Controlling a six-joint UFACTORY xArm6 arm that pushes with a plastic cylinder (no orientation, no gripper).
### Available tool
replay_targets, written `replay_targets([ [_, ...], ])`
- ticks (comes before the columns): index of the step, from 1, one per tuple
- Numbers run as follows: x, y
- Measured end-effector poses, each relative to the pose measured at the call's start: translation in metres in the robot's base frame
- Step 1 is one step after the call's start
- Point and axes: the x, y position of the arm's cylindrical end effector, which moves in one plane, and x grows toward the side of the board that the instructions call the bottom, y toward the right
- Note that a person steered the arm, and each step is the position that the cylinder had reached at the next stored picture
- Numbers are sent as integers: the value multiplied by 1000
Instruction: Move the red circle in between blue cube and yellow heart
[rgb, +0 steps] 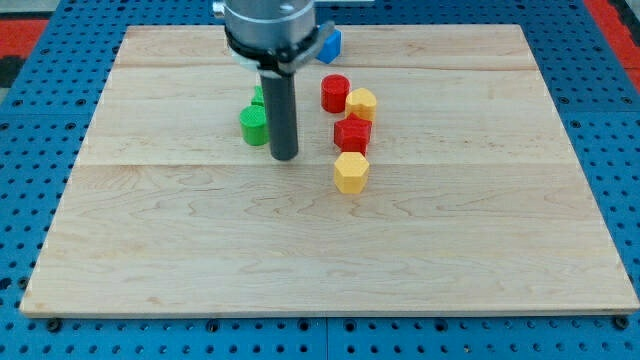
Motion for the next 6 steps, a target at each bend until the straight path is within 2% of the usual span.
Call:
replay_targets([
  [3, -83, 46],
  [6, -119, 50],
])
